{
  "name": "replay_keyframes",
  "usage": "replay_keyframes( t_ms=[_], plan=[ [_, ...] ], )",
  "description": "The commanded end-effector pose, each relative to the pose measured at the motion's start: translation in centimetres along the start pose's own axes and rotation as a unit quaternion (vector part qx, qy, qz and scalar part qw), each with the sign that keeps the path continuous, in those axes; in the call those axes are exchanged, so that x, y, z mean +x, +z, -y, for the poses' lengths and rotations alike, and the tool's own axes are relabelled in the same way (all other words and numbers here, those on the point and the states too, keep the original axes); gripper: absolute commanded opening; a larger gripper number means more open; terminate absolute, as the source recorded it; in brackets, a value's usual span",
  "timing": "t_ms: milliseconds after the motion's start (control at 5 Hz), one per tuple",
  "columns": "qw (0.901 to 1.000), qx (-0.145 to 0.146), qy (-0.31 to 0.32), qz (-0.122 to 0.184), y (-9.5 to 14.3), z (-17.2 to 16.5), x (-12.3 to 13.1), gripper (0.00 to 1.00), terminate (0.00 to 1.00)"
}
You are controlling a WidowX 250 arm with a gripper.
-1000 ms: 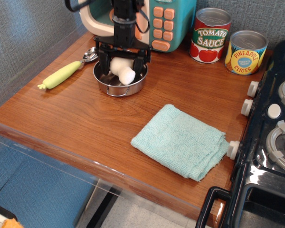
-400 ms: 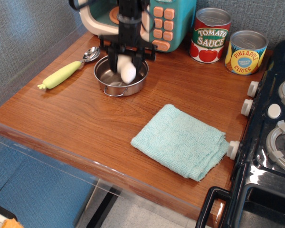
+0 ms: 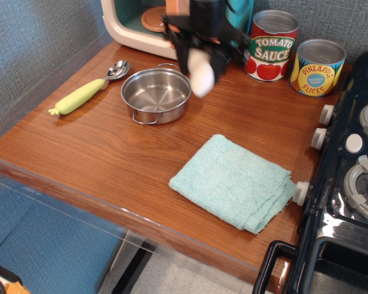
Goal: Move the mushroom behind the blue cloth.
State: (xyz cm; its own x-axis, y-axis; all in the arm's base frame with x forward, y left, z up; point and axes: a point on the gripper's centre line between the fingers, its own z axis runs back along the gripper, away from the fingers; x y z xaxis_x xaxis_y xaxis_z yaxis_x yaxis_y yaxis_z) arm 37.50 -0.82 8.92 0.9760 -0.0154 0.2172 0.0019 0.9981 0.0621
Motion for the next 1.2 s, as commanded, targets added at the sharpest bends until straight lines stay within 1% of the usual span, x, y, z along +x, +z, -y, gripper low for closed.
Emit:
replay_keyframes(
  t_ms=[0, 200, 400, 600, 1000],
  plan=[
    [0.9967, -0.026, -0.076, 0.011, 1.5, 5.3, -4.1, 0.00, 0.00],
    [0.9957, -0.029, -0.087, 0.007, 1.4, 6.2, -4.9, 0.00, 0.00],
    [0.9955, -0.026, -0.091, -0.002, 1.6, 6.7, -5.4, 1.00, 0.00],
    [0.9947, -0.030, -0.098, 0.007, 2.1, 7.1, -5.4, 1.00, 0.00],
    [0.9938, -0.038, -0.102, 0.023, 4.3, 7.2, -5.4, 1.00, 0.00]
  ],
)
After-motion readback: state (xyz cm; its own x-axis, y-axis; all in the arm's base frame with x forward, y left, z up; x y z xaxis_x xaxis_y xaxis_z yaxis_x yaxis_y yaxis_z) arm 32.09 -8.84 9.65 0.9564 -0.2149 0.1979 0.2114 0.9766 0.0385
